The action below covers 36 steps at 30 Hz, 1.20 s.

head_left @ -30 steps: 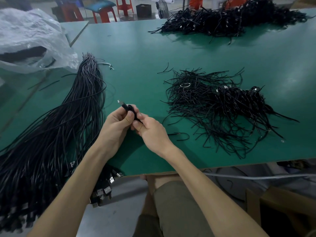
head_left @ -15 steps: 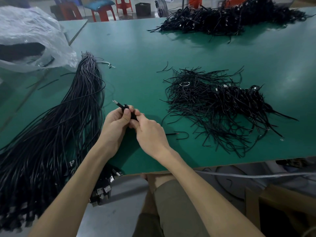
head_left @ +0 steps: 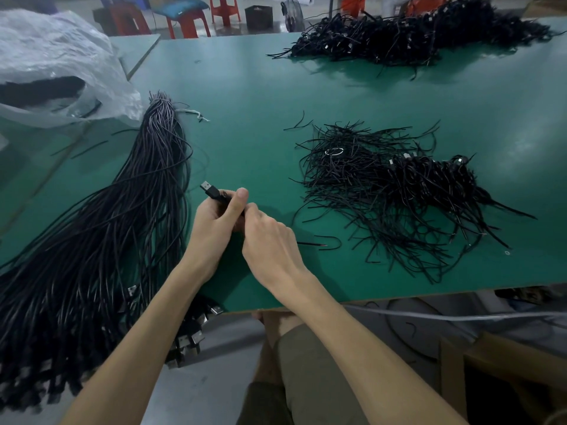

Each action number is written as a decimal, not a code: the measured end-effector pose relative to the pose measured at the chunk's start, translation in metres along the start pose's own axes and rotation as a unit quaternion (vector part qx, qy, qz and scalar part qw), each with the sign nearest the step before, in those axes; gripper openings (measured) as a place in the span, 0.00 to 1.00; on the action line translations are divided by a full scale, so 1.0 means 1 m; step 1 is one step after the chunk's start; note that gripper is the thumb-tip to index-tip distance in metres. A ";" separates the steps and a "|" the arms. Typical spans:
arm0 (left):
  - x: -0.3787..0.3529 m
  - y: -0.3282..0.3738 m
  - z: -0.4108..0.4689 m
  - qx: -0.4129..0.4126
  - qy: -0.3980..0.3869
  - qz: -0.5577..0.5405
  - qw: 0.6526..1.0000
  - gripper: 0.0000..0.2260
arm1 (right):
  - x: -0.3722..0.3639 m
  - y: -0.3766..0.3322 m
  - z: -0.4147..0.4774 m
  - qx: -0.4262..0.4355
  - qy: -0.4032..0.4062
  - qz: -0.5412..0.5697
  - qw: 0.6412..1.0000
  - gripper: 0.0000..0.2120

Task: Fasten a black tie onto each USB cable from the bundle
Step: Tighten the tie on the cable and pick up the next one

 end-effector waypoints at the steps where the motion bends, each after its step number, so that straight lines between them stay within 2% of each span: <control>1: 0.000 -0.001 0.001 -0.001 0.008 0.007 1.000 0.15 | 0.000 0.000 0.000 -0.001 0.003 -0.002 1.000 0.07; 4: 0.002 -0.003 0.001 0.004 0.024 0.021 0.999 0.14 | 0.002 0.001 -0.001 -0.014 0.018 -0.008 1.000 0.08; 11: 0.001 -0.002 0.002 -0.026 0.004 0.077 0.997 0.18 | 0.002 0.003 -0.002 -0.033 0.032 -0.005 0.999 0.06; 17: 0.004 -0.004 0.001 -0.045 0.002 0.066 0.997 0.18 | 0.002 0.005 0.001 -0.049 0.040 0.023 0.998 0.06; 21: 0.007 0.001 0.007 -0.027 -0.026 0.090 0.995 0.10 | 0.007 0.015 0.001 -0.083 0.035 0.088 0.992 0.08; 24: 0.006 0.005 0.013 -0.019 -0.086 0.092 0.992 0.05 | 0.020 0.037 0.007 -0.157 0.066 0.213 0.962 0.11; 27: -0.001 0.004 0.024 -0.034 -0.078 0.208 0.974 0.04 | 0.031 0.057 0.010 -0.212 0.141 0.299 0.919 0.13; 31: -0.028 -0.001 0.032 0.013 -0.081 0.353 0.932 0.04 | 0.027 0.072 0.001 -0.256 0.195 0.344 0.882 0.15; 36: -0.069 0.001 0.032 0.030 -0.138 0.405 0.903 0.08 | 0.023 0.079 0.000 -0.278 0.207 0.372 0.861 0.15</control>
Point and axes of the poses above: each hand's wrist, its own z-axis towards the middle knuckle, its own x-axis out of the back of the hand, y = z × x, the point moved 4 cm from there along z, towards the middle knuckle, and after that the axes turned 12 degrees about -z, right-handed, at the moved point
